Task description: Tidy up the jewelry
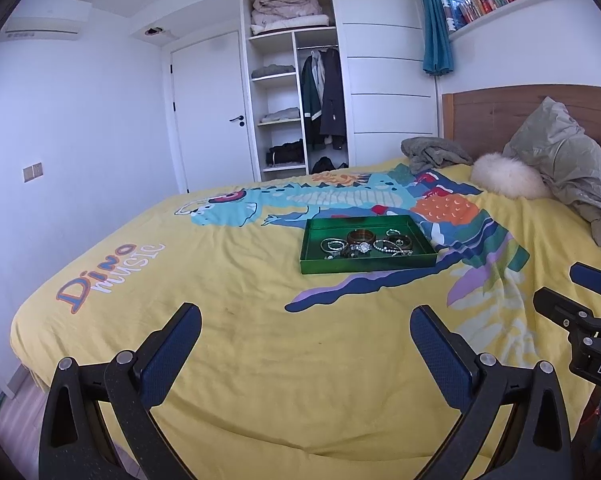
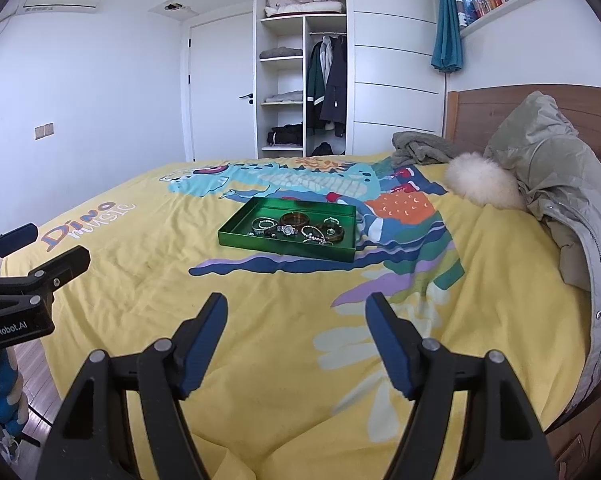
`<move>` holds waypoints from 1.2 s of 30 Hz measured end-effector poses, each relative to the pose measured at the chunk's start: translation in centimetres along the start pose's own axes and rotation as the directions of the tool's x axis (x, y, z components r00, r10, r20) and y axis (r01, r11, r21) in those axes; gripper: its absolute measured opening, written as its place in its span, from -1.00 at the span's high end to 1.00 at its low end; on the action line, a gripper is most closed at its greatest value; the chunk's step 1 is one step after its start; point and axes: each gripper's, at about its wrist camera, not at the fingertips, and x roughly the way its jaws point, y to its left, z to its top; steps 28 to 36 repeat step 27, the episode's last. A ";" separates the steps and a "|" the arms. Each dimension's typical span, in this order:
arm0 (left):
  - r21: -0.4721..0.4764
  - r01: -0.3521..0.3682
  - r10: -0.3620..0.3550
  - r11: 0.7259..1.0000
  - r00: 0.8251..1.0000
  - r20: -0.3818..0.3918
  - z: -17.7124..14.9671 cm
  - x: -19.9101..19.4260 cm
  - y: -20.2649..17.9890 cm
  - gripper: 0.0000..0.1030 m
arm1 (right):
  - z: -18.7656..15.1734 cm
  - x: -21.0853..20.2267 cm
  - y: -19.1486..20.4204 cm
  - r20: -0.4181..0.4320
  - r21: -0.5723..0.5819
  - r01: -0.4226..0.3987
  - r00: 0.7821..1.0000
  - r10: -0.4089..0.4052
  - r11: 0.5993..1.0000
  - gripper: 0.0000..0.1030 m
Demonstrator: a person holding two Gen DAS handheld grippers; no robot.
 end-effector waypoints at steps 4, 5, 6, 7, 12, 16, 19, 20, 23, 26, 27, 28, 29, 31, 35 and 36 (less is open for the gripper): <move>0.001 0.003 -0.003 1.000 1.000 -0.002 0.0 -0.2 0.0 -0.99 | -0.1 -0.4 -0.2 0.009 -0.003 0.006 1.000 -0.006 1.000 -0.36; 0.003 0.003 -0.003 1.000 1.000 -0.003 0.0 -0.2 -0.1 -0.99 | -0.1 -0.5 -0.3 0.010 -0.001 0.006 1.000 -0.006 1.000 -0.36; 0.005 0.003 -0.003 1.000 1.000 -0.004 0.0 -0.2 -0.1 -0.99 | -0.1 -0.5 -0.3 0.008 0.002 0.005 1.000 -0.006 1.000 -0.36; 0.005 0.003 -0.003 1.000 1.000 -0.006 0.0 -0.2 -0.2 -0.99 | -0.2 -0.5 -0.4 0.008 0.004 0.006 1.000 -0.006 1.000 -0.36; 0.011 0.005 -0.004 1.000 1.000 -0.016 -0.1 0.1 -0.2 -0.99 | -0.3 -0.4 -0.5 0.003 0.012 0.007 1.000 -0.007 1.000 -0.36; 0.018 0.008 -0.008 1.000 1.000 -0.024 -0.2 0.3 -0.5 -0.99 | -0.4 -0.2 -0.5 -0.001 0.014 0.007 1.000 -0.007 1.000 -0.36; 0.023 0.009 -0.009 1.000 1.000 -0.025 -0.3 0.3 -0.6 -0.99 | -0.5 -0.1 -0.5 -0.005 0.014 0.007 1.000 -0.007 1.000 -0.36; 0.023 0.011 -0.010 1.000 1.000 -0.026 -0.3 0.3 -0.6 -0.99 | -0.5 0.0 -0.5 -0.006 0.015 0.008 1.000 -0.008 1.000 -0.36; 0.023 0.011 -0.011 1.000 1.000 -0.027 -0.3 0.3 -0.6 -0.99 | -0.7 0.1 -0.5 -0.009 0.018 0.008 1.000 -0.008 1.000 -0.36; 0.021 0.013 -0.012 1.000 1.000 -0.029 -0.3 0.4 -0.6 -0.99 | -0.7 0.1 -0.5 -0.009 0.018 0.008 1.000 -0.008 1.000 -0.36; 0.021 0.012 -0.012 1.000 0.999 -0.030 -0.3 0.3 -0.6 -0.99 | -0.7 0.1 -0.5 -0.009 0.018 0.008 1.000 -0.007 1.000 -0.37; 0.021 0.012 -0.012 1.000 0.999 -0.030 -0.3 0.3 -0.6 -0.99 | -0.7 0.1 -0.5 -0.009 0.018 0.008 1.000 -0.007 1.000 -0.37; 0.021 0.012 -0.012 1.000 0.999 -0.030 -0.3 0.3 -0.6 -0.99 | -0.7 0.1 -0.5 -0.009 0.018 0.008 1.000 -0.007 1.000 -0.37; 0.021 0.012 -0.012 1.000 0.999 -0.030 -0.3 0.3 -0.6 -0.99 | -0.7 0.1 -0.5 -0.009 0.018 0.008 1.000 -0.007 1.000 -0.37; 0.021 0.012 -0.012 1.000 0.999 -0.030 -0.3 0.3 -0.6 -0.99 | -0.7 0.1 -0.5 -0.009 0.018 0.008 1.000 -0.007 1.000 -0.37; 0.021 0.012 -0.012 1.000 0.999 -0.030 -0.3 0.3 -0.6 -0.99 | -0.7 0.1 -0.5 -0.009 0.018 0.008 1.000 -0.007 1.000 -0.37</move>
